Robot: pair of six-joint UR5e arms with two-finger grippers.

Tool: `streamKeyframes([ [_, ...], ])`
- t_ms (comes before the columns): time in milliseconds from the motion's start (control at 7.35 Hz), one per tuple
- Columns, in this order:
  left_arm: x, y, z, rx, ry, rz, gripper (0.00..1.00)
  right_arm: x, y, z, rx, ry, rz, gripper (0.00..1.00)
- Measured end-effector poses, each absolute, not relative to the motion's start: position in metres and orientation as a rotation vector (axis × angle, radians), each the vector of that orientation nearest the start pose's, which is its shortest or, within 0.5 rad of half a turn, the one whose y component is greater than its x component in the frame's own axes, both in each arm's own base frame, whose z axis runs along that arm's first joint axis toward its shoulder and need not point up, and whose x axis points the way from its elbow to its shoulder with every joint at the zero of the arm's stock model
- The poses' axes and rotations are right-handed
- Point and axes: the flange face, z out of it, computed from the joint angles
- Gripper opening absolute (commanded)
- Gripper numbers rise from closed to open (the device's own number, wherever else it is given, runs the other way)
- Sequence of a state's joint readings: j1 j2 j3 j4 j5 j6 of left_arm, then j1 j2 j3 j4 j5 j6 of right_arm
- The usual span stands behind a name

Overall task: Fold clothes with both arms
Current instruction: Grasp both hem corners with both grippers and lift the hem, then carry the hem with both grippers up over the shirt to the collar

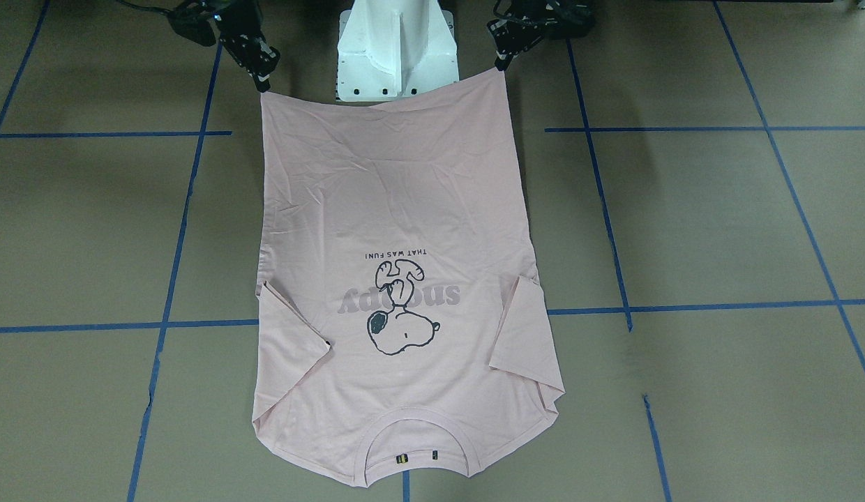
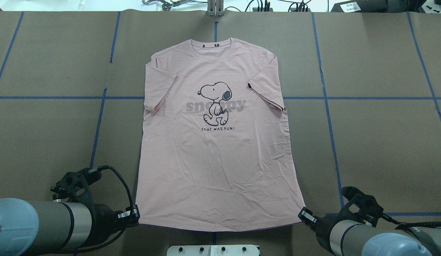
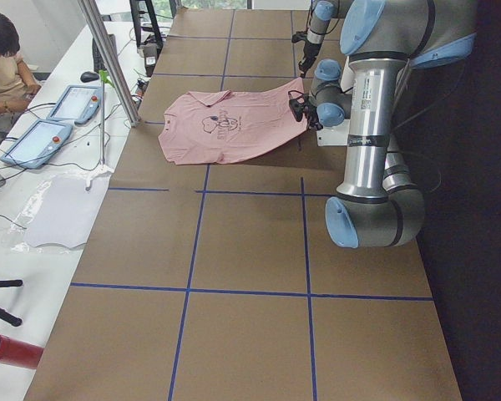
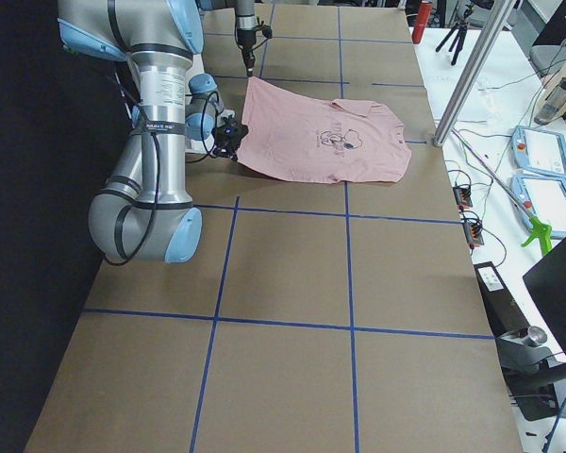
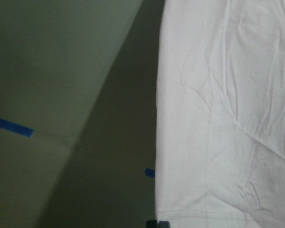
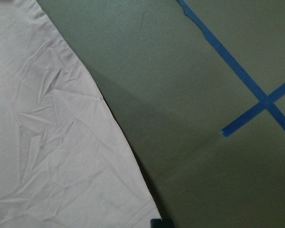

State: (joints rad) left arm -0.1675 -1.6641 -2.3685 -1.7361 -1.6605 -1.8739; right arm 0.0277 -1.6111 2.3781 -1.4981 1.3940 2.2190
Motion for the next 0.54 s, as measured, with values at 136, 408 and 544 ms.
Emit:
streamKeyframes([
  [136,0.401,-0.201,0.243,-0.137,1.047,-0.381,0.00,-0.397,-0.178,0.296,-0.085,-0.894,0.725,0.00],
  [408,0.424,-0.278,0.244,0.011,1.010,-0.400,0.00,-0.417,-0.252,0.280,-0.012,-0.914,0.741,0.00],
  [544,0.431,-0.330,0.251,0.093,0.965,-0.409,0.00,-0.430,-0.307,0.280,0.015,-0.891,0.751,0.00],
])
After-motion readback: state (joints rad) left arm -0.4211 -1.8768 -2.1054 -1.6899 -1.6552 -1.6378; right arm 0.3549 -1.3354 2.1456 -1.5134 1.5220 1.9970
